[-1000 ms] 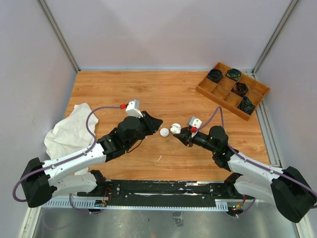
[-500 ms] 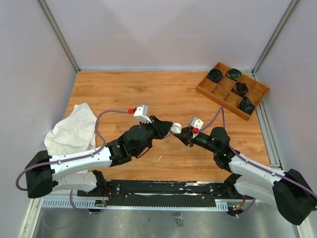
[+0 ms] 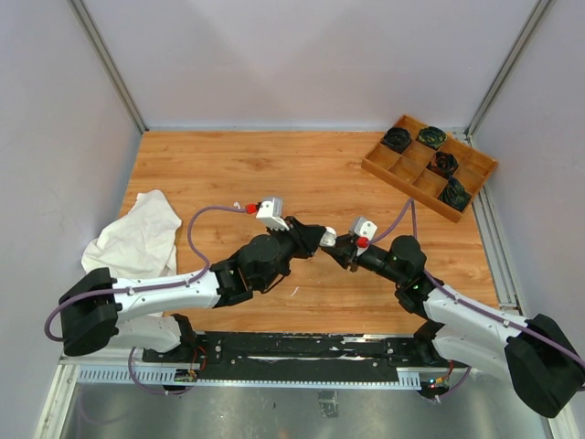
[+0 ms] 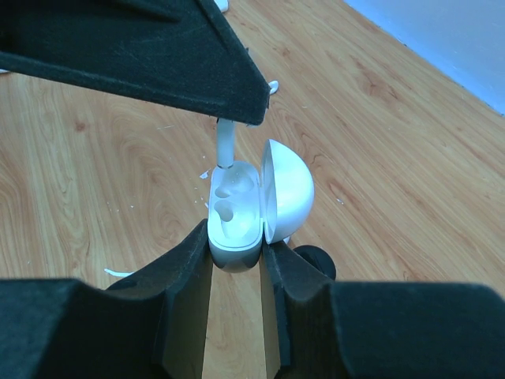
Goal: Insert the wireless bluetooth earbuds into the charging case
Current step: Place the earbud in the charging case.
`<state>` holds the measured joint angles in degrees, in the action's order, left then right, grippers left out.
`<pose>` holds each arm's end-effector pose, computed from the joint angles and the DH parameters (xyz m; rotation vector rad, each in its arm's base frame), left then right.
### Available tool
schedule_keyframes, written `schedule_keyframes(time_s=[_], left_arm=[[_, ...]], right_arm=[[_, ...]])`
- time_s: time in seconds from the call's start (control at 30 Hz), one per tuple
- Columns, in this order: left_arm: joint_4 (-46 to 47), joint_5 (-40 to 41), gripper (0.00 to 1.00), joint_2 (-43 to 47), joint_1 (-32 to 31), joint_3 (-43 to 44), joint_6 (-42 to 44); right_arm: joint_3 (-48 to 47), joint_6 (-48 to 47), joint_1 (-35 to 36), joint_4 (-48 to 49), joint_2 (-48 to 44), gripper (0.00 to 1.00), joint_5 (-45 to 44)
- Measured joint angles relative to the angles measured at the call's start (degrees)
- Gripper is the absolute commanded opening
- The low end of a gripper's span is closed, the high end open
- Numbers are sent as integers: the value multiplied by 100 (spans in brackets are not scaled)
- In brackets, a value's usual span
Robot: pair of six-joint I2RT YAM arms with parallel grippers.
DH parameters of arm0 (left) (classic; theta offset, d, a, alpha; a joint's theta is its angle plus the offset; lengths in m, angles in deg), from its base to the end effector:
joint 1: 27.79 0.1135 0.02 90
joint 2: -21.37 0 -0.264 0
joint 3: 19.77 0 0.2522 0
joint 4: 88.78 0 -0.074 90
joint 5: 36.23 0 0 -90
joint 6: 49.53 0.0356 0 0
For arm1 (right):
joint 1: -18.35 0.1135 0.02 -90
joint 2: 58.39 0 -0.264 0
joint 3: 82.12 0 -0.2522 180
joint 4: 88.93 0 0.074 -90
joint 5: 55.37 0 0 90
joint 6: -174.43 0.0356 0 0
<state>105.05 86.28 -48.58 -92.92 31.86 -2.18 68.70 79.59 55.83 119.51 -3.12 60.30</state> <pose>0.1320 -0.2393 0.2741 -0.1159 1.7241 -0.9595 0.1510 0.1352 0.2239 -0.8997 1.3085 0.7902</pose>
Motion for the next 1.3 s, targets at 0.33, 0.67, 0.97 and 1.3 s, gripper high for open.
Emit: schedule_keyframes(time_s=[0.33,0.67,0.97,1.3], left_arm=[[133,199,17,-201,-70,-39,-2],[236,310,19,-398,-177,-39,-90],[293,387,41,-415,-221,-105,-85],[313,501,57,-262,-221,-216,-39]], right_arm=[[37,0,0,0,-140,5,-68],[83,0,0,2,-149,4,-129],[101,0,0,0,-181,4,-173],[107,0,0,0,-184,4,-192]])
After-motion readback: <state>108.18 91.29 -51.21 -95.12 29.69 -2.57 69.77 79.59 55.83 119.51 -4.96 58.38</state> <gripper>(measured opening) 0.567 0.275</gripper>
